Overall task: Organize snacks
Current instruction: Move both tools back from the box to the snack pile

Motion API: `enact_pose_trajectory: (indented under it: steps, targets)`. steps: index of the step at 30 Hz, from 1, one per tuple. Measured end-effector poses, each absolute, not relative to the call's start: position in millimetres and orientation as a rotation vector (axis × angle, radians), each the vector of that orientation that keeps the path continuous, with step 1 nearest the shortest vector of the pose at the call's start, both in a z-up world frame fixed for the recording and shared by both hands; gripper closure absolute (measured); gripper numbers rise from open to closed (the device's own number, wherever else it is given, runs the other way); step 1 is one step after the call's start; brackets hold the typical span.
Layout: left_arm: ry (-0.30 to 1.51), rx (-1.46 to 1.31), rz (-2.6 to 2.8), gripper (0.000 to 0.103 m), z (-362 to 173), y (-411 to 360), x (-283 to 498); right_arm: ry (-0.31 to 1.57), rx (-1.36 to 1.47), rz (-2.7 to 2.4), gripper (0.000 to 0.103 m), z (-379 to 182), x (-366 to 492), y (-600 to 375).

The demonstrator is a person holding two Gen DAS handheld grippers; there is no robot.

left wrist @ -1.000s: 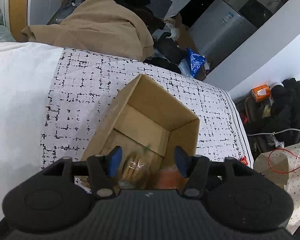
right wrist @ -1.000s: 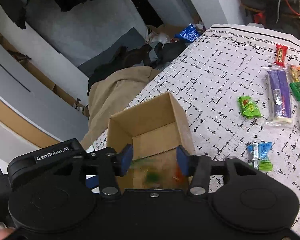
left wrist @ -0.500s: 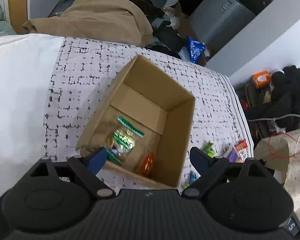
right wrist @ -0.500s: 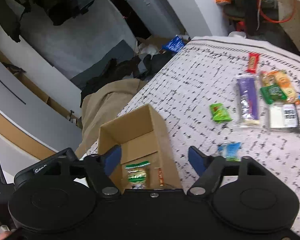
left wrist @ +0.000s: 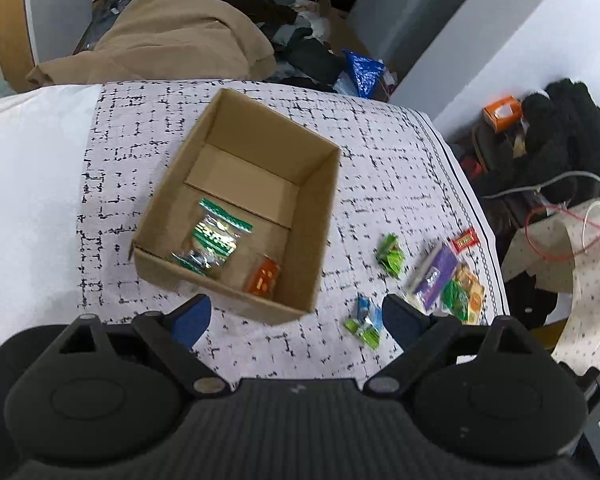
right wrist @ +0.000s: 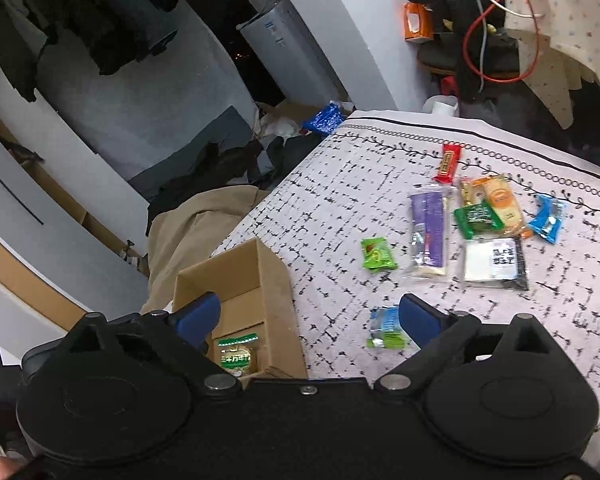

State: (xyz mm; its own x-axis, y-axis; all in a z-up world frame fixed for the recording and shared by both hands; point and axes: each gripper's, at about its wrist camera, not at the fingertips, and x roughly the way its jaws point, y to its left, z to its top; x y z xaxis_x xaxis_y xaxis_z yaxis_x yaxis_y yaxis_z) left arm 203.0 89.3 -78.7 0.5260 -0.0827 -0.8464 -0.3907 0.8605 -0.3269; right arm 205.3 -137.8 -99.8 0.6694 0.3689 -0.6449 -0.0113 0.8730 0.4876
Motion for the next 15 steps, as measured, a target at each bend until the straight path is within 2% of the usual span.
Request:
enact_pose_trajectory:
  steps: [6, 15]
  targets:
    - [0.990, -0.439, 0.165, 0.001, -70, 58, 199, 0.809, 0.484, 0.203, 0.003, -99, 201, -165]
    - [0.978, -0.383, 0.106, 0.000, -68, 13, 200, 0.798, 0.527, 0.139, 0.000, -108, 195, -224]
